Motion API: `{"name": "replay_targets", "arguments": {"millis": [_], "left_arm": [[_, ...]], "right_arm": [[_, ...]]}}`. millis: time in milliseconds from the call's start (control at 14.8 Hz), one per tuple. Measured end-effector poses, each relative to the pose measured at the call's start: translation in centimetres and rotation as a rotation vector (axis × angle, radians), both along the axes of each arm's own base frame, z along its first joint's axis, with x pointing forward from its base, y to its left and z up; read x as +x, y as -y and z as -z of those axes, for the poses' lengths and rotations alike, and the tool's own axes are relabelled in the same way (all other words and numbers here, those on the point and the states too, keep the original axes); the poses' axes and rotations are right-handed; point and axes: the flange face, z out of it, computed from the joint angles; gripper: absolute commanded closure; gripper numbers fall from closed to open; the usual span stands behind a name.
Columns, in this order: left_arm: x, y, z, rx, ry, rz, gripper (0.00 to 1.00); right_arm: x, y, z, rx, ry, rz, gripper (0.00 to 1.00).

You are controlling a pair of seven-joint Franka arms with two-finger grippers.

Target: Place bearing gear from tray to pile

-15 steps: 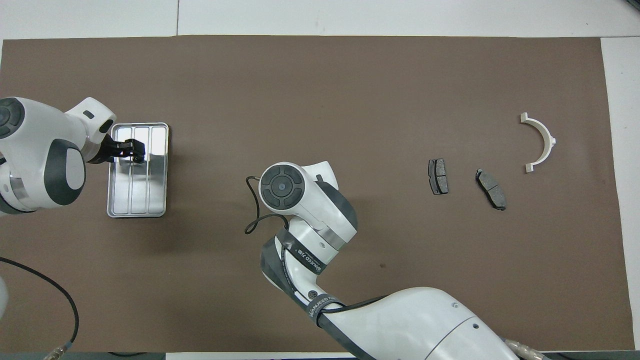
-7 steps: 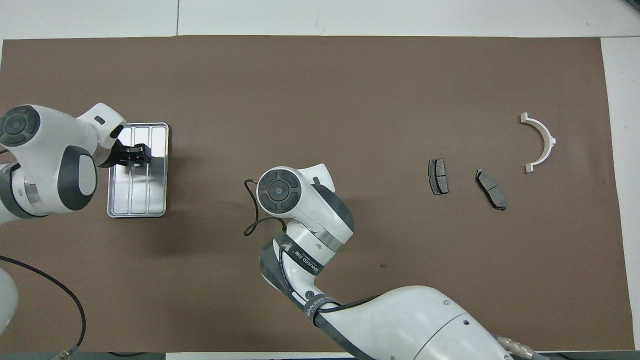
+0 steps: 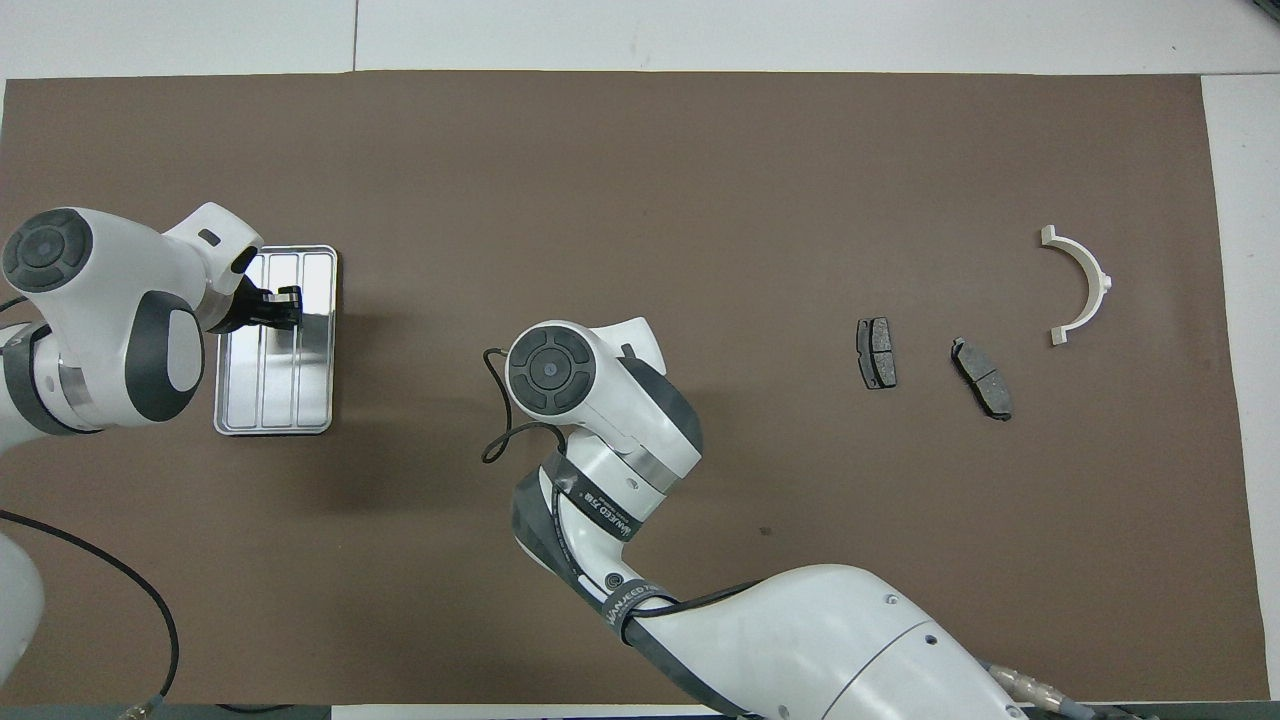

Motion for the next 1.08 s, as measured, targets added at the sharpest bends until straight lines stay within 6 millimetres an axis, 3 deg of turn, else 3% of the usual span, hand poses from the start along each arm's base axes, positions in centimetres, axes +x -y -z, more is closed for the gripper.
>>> {"name": "replay_targets", "arguments": {"millis": [67, 135, 202, 269, 404, 471, 606, 741, 875, 1010, 1077], "left_arm": [[0.4, -0.1, -0.8, 0.000, -0.008, -0.001, 1.00], [1.2, -0.2, -2.5, -0.001, -0.022, -0.002, 1.00], [2.2, -0.3, -5.0, -0.002, -0.036, -0.004, 1.00], [3.1, -0.4, -8.2, -0.008, -0.043, -0.008, 1.00], [4.3, -0.1, -14.2, -0.037, -0.039, -0.020, 1.00], [4.3, 0.3, -16.0, -0.044, -0.044, -0.037, 1.00], [4.3, 1.4, -17.1, -0.048, -0.050, -0.074, 1.00], [4.2, 4.6, -16.8, -0.048, -0.052, -0.096, 1.00], [4.0, 7.8, -16.6, -0.043, -0.051, -0.103, 1.00], [4.1, 8.2, -16.5, -0.041, -0.049, -0.108, 1.00], [4.2, 7.6, -16.4, -0.039, -0.049, -0.118, 1.00]], "right_arm": [[0.4, 0.1, -0.2, 0.006, 0.007, 0.009, 0.57], [0.8, 0.2, -0.3, 0.012, 0.013, 0.017, 0.74], [1.1, 0.4, -0.3, 0.017, 0.017, 0.022, 0.92], [1.2, 0.5, -0.3, 0.022, 0.022, 0.024, 1.00], [1.4, 0.5, -0.6, 0.026, 0.027, 0.027, 1.00], [1.4, 0.5, -0.6, 0.026, 0.027, 0.027, 1.00], [1.4, 0.5, -0.6, 0.026, 0.027, 0.027, 1.00], [1.5, 0.6, -0.7, 0.023, 0.025, 0.030, 1.00], [2.5, 2.1, -1.2, -0.014, -0.006, 0.034, 1.00], [4.8, 5.0, -4.3, -0.062, -0.057, -0.001, 1.00], [6.1, 7.3, -7.3, -0.068, -0.089, -0.020, 1.00]]}}
